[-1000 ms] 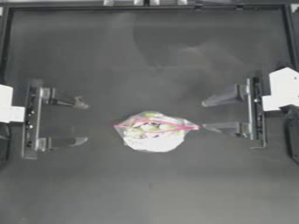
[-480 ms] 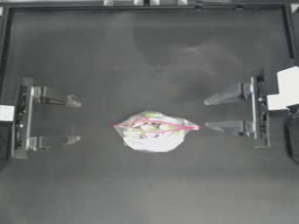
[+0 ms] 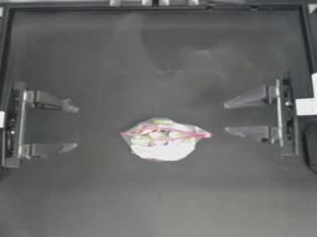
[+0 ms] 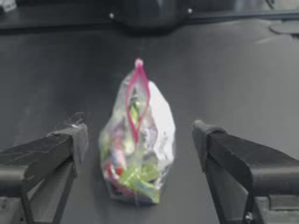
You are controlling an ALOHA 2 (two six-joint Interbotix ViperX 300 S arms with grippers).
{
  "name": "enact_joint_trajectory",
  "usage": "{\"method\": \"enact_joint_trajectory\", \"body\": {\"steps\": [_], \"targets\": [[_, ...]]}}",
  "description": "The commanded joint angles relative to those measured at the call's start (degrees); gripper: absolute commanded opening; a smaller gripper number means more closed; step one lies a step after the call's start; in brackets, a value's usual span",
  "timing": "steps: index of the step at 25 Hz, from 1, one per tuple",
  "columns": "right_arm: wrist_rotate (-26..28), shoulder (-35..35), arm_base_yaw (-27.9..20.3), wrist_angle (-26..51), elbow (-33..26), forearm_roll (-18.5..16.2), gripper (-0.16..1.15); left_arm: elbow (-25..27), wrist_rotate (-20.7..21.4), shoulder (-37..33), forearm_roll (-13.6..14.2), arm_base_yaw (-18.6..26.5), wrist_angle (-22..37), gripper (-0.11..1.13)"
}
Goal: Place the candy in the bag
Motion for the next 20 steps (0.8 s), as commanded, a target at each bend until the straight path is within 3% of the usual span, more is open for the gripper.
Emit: {"method": "enact_joint_trajectory", "body": {"steps": [1, 20], "targets": [[0.18, -1.23, 0.09, -0.88, -0.18, 0.18, 0.85, -0.44, -0.09, -1.05, -0.09, 0.09, -0.18, 1.00], [0.35, -6.24, 0.09, -1.85, 2.72, 0.35, 0.85, 1.23, -0.09, -5.63, -0.09, 0.09, -1.14, 1.00]]}}
